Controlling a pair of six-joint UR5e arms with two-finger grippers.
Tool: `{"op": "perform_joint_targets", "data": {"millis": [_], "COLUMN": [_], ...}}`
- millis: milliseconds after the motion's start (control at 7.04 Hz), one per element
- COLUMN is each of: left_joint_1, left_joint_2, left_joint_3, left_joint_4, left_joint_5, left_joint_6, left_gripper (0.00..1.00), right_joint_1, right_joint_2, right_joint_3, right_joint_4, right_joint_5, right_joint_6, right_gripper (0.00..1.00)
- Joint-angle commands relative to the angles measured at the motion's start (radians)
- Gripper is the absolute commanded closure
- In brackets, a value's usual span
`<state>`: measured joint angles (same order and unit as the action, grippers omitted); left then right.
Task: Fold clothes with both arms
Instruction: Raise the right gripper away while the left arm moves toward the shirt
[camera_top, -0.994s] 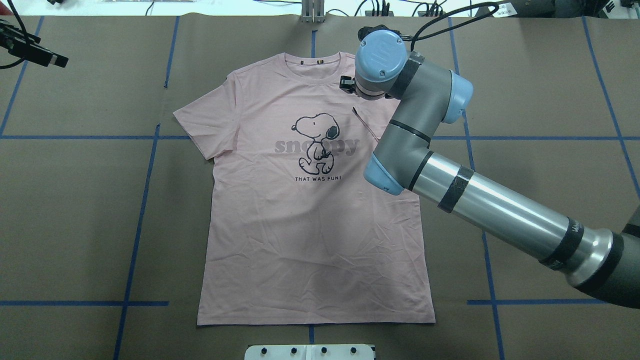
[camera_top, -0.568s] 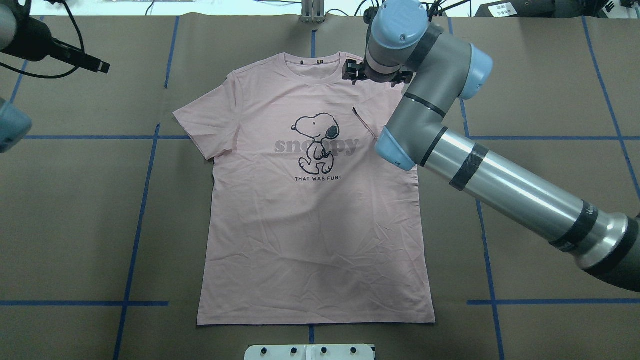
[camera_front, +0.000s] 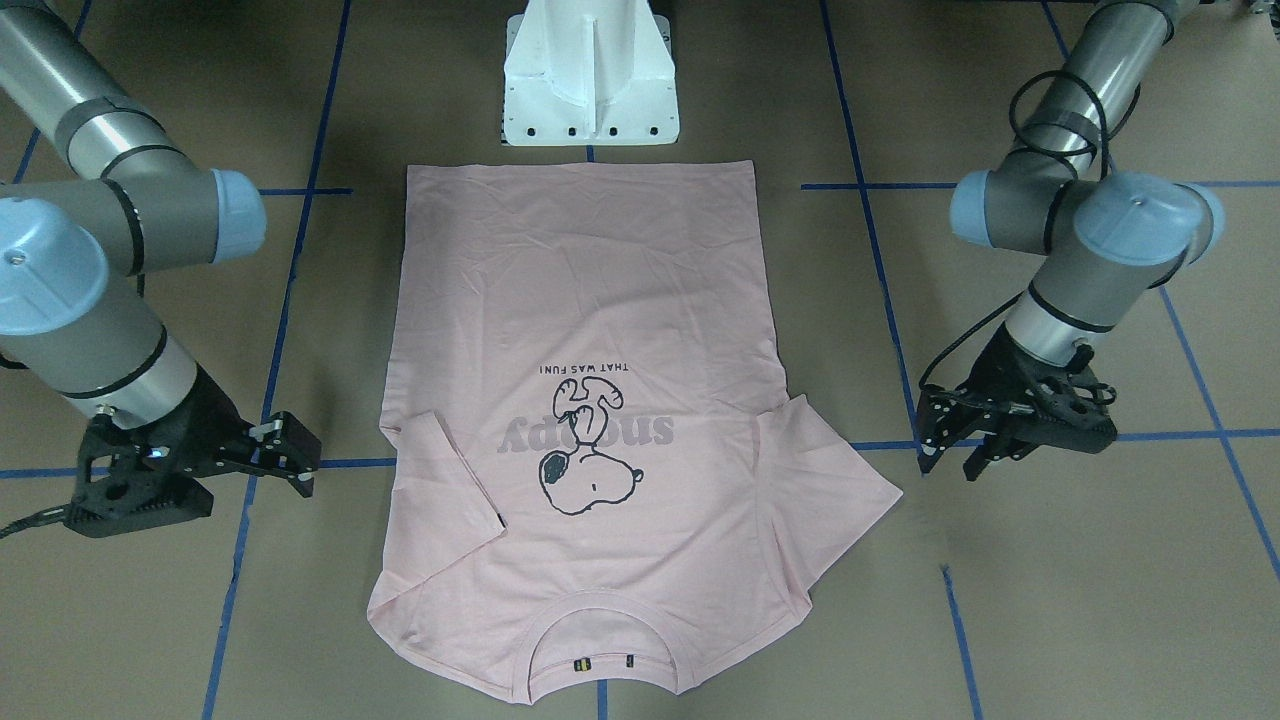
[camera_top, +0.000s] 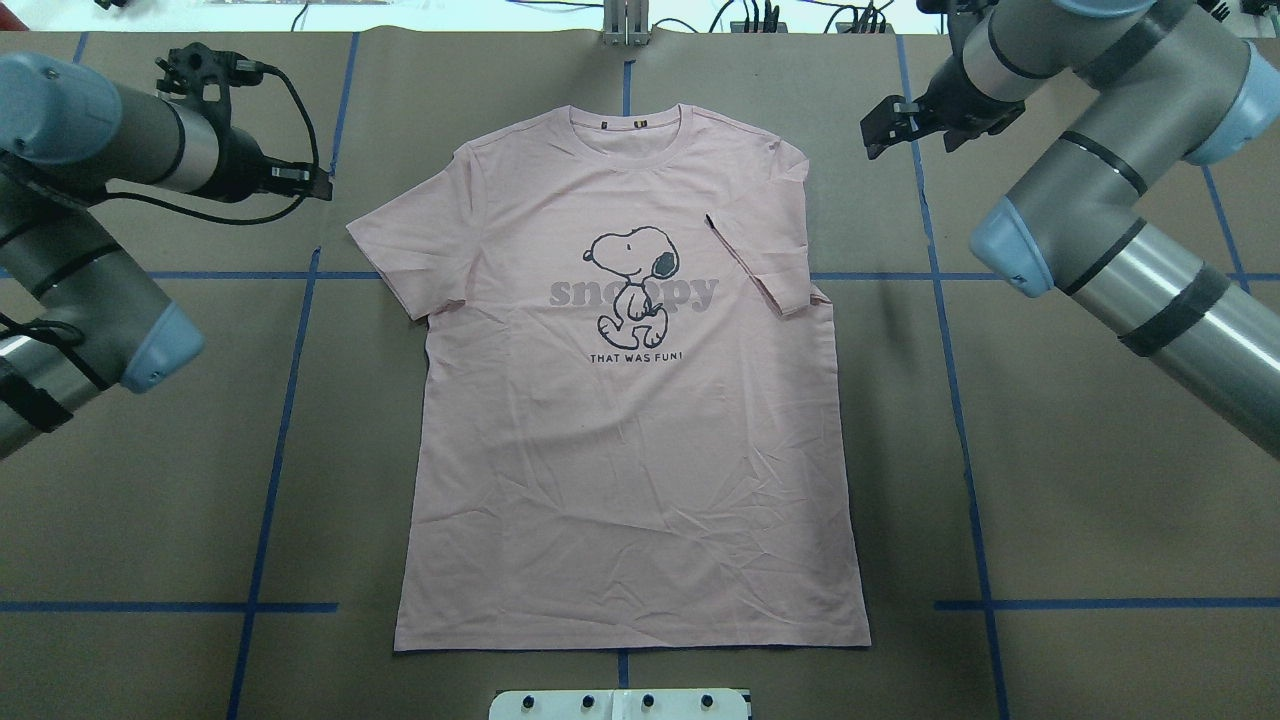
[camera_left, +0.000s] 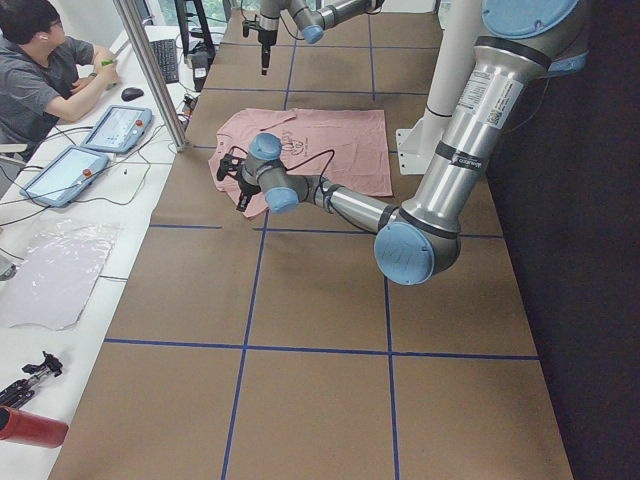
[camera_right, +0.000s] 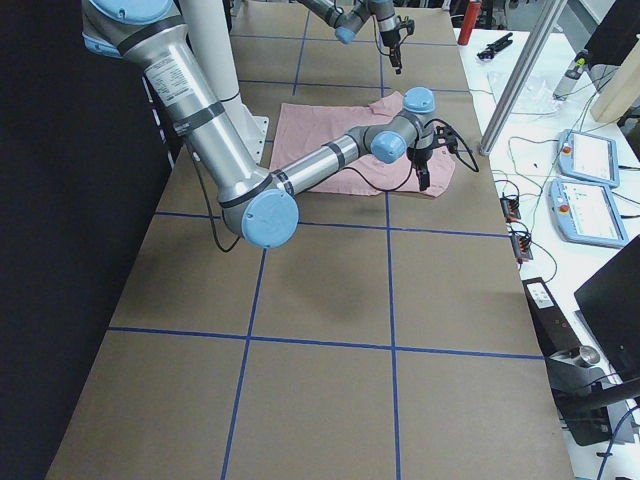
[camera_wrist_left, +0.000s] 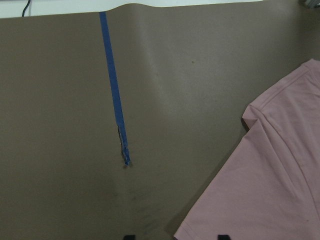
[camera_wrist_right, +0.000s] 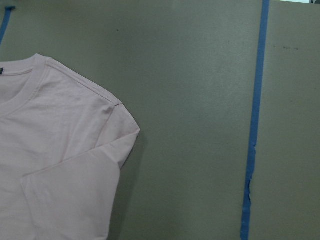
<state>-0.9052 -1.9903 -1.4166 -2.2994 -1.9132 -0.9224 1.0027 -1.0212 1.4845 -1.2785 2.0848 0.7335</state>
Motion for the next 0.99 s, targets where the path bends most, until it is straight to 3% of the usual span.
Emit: {"op": "perform_joint_targets", "data": {"millis": [0,852], "left_joint_1": [0.069,0.088], "left_joint_2": [-0.045,-0.076], "left_joint_3": [0.075,0.146], "left_joint_4": [-0.008,-0.009], "left_joint_5": [0.104,0.112], "left_joint_6": [-0.069,-0.067], "left_gripper": [0.49,0.51], "right_joint_1": [0.011,0.011], "right_joint_2": [-0.025,-0.026], "right_joint_3": [0.020,0.020], "right_joint_4": [0.001,0.001], "right_joint_5": [0.008,0.003], "right_joint_6": [-0.013,-0.011], "right_gripper": [0.00,0.00]}}
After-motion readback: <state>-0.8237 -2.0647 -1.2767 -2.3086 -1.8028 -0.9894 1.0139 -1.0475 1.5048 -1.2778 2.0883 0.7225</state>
